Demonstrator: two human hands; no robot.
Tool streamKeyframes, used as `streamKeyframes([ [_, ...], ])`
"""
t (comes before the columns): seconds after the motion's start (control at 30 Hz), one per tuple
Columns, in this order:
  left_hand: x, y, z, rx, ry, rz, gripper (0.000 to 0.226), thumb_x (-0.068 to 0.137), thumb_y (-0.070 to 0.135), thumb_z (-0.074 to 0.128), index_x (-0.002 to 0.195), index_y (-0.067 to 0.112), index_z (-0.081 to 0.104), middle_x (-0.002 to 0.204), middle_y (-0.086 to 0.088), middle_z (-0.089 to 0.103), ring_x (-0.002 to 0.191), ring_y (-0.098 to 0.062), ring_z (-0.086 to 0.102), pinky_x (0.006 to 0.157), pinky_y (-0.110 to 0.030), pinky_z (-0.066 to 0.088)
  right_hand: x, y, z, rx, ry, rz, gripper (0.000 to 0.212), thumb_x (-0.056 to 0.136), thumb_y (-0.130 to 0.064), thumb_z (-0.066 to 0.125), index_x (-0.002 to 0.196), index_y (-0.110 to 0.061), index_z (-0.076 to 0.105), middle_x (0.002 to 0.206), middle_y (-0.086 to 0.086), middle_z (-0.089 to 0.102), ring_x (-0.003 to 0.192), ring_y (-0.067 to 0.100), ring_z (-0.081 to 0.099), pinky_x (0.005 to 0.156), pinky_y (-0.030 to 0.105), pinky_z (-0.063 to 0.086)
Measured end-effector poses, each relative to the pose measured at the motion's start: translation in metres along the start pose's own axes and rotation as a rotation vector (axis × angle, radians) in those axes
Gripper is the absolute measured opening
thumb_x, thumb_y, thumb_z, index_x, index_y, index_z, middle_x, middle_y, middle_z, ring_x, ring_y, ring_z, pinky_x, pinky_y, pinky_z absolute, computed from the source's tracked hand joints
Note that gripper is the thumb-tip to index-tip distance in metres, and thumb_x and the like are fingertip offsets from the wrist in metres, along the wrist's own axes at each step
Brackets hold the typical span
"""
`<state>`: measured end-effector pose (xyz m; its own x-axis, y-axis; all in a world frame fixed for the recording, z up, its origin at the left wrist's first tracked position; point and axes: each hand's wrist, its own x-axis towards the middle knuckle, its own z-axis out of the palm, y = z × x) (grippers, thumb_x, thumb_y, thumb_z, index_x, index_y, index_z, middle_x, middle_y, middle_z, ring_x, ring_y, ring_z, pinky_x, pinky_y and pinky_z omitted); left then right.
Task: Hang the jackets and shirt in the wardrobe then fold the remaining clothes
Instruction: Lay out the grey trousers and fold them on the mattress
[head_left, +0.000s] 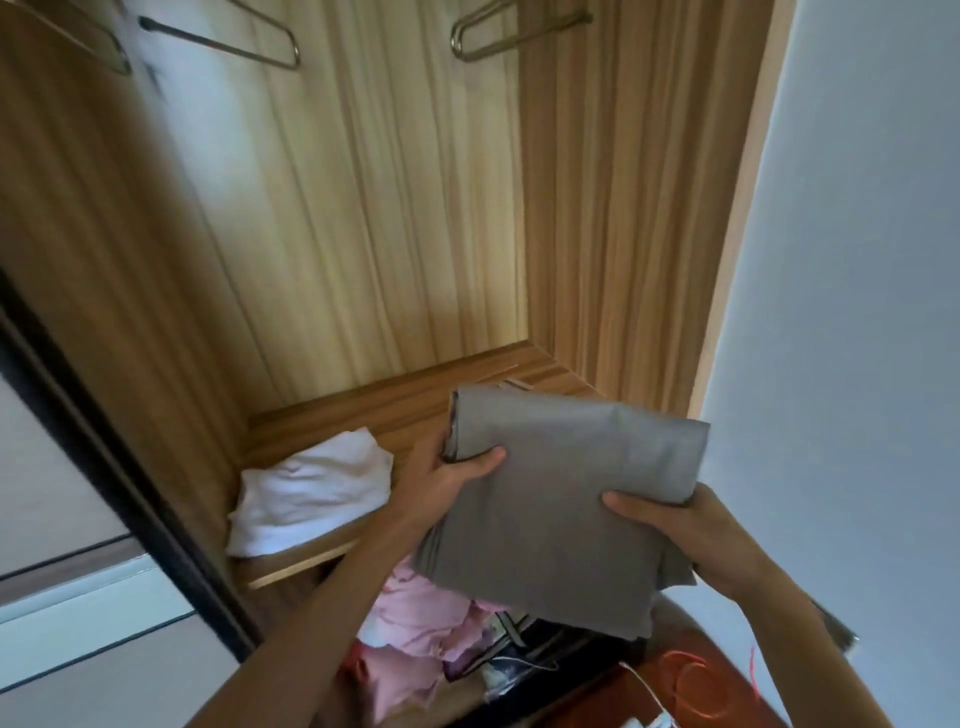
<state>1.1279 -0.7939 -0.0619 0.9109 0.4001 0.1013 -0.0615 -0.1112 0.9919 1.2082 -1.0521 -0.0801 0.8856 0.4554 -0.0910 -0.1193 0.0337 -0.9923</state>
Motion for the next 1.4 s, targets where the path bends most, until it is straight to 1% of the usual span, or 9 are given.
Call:
streamKeyframes([
  [0.27, 0.014, -0.024, -0.074, -0.141, 0.301, -0.112, 0.036, 0.081, 0.01, 0.079, 0.115, 0.018, 0.069, 0.108, -0.004, 0.076, 0.1, -0.022, 0.073, 0.086, -0.038, 0.058, 0.102, 0.035, 0.073, 0.142, -0.334, 0.213, 0.062, 0.06, -0.017, 0.092, 0.116, -0.009, 0.065, 0.098, 0.004, 0.078, 0.084, 0.018, 0.075, 0.059, 0.027, 0.059],
  [0.4, 0.028, -0.046, -0.136, -0.214, 0.503, -0.17, 0.039, 0.08, 0.011, 0.08, 0.116, 0.02, 0.065, 0.106, -0.003, 0.076, 0.091, -0.019, 0.074, 0.083, -0.038, 0.061, 0.148, 0.054, 0.125, 0.162, -0.465, 0.276, 0.096, 0.038, -0.04, 0.099, 0.121, -0.008, 0.063, 0.113, 0.008, 0.074, 0.1, 0.023, 0.072, 0.072, 0.032, 0.06],
  [0.6, 0.069, -0.075, -0.225, -0.041, 0.627, -0.241, 0.041, 0.082, 0.032, 0.081, 0.119, 0.024, 0.063, 0.109, 0.007, 0.069, 0.097, -0.013, 0.066, 0.07, -0.018, 0.052, 0.22, 0.074, 0.236, 0.128, -0.452, 0.268, 0.054, 0.071, -0.028, 0.084, 0.119, -0.008, 0.067, 0.111, 0.009, 0.075, 0.101, 0.027, 0.072, 0.086, 0.042, 0.056],
  [0.7, 0.102, -0.091, -0.264, 0.197, 0.7, -0.288, 0.063, 0.087, 0.037, 0.075, 0.141, 0.013, 0.05, 0.136, -0.004, 0.059, 0.124, -0.025, 0.056, 0.098, -0.029, 0.047, 0.253, 0.084, 0.287, 0.102, -0.421, 0.29, 0.035, 0.08, -0.023, 0.078, 0.11, -0.008, 0.07, 0.103, 0.008, 0.077, 0.09, 0.026, 0.074, 0.074, 0.036, 0.057],
  [0.9, 0.147, -0.158, -0.289, 0.626, 0.822, -0.24, 0.085, 0.088, 0.031, 0.071, 0.155, 0.013, 0.022, 0.155, -0.013, 0.034, 0.141, -0.031, 0.037, 0.115, -0.04, 0.032, 0.312, 0.131, 0.341, -0.043, -0.393, 0.378, 0.035, 0.085, -0.033, 0.076, 0.112, -0.012, 0.067, 0.108, 0.008, 0.074, 0.091, 0.027, 0.072, 0.072, 0.041, 0.059],
  [1.0, 0.146, -0.211, -0.285, 1.084, 0.49, -0.414, 0.084, 0.093, 0.062, 0.048, 0.159, 0.028, 0.01, 0.166, -0.01, 0.005, 0.153, -0.034, 0.008, 0.12, -0.054, 0.013, 0.329, 0.154, 0.359, -0.462, -0.258, 0.222, 0.048, 0.085, -0.037, 0.075, 0.119, -0.005, 0.064, 0.113, 0.014, 0.068, 0.103, 0.034, 0.064, 0.089, 0.045, 0.054],
  [1.13, 0.139, -0.246, -0.271, 1.33, 0.335, -0.358, 0.07, 0.092, 0.067, 0.026, 0.147, 0.028, 0.048, 0.156, -0.012, 0.039, 0.145, -0.034, 0.034, 0.113, -0.064, 0.025, 0.333, 0.163, 0.375, -0.994, -0.091, -0.336, 0.071, 0.082, -0.021, 0.071, 0.143, -0.004, 0.041, 0.145, 0.02, 0.044, 0.134, 0.039, 0.04, 0.111, 0.048, 0.03],
  [1.23, 0.143, -0.251, -0.276, 1.337, 0.349, -0.339, 0.064, 0.092, 0.058, 0.031, 0.142, 0.026, 0.054, 0.149, -0.011, 0.049, 0.139, -0.033, 0.044, 0.108, -0.062, 0.036, 0.336, 0.167, 0.393, -1.253, -0.241, -0.855, 0.068, 0.076, -0.023, 0.058, 0.141, -0.005, 0.049, 0.147, 0.019, 0.047, 0.138, 0.037, 0.041, 0.114, 0.048, 0.019],
  [1.4, 0.145, -0.261, -0.277, 1.33, 0.382, -0.41, 0.059, 0.093, 0.052, 0.029, 0.147, 0.033, 0.045, 0.157, -0.008, 0.039, 0.146, -0.025, 0.034, 0.105, -0.062, 0.037, 0.337, 0.204, 0.397, -1.398, -0.538, -0.689, 0.068, 0.09, -0.049, 0.03, 0.146, -0.015, 0.047, 0.158, 0.011, 0.035, 0.147, 0.027, 0.031, 0.119, 0.042, 0.01],
])
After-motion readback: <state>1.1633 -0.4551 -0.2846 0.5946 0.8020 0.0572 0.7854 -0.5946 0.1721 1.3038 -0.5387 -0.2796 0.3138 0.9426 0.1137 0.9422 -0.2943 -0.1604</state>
